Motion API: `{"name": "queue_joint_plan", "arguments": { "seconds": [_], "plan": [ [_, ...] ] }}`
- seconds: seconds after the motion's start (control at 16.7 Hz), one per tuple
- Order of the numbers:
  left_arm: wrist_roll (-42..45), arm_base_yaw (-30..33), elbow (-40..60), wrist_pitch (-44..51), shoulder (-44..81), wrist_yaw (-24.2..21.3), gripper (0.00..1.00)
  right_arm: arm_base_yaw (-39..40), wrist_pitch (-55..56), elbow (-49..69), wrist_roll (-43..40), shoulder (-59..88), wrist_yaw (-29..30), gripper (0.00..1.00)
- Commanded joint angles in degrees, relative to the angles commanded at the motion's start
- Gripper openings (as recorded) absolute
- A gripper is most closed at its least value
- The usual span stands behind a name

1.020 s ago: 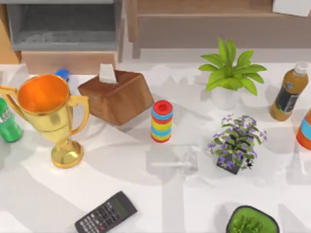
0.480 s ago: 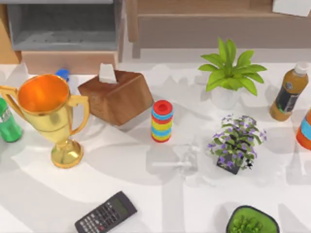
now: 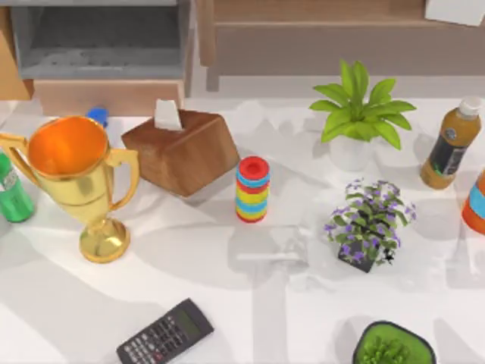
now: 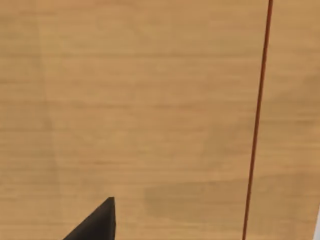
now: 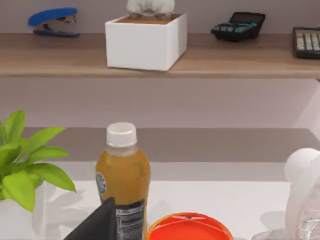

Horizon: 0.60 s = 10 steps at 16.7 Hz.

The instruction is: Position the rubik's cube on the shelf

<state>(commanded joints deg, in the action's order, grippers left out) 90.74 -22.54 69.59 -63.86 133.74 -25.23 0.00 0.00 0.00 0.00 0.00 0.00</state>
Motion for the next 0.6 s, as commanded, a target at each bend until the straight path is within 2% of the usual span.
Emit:
{"name": "queue_joint_plan", "arguments": {
  "seconds": [0.18,0.6],
  "plan": [
    [0.0,0.0,0.0,0.0,0.0,0.0,1.00,0.0,0.0,0.0,0.0,0.0,0.0,1.00],
    [0.0,0.0,0.0,0.0,0.0,0.0,0.47,0.0,0.0,0.0,0.0,0.0,0.0,1.00]
  ]
}}
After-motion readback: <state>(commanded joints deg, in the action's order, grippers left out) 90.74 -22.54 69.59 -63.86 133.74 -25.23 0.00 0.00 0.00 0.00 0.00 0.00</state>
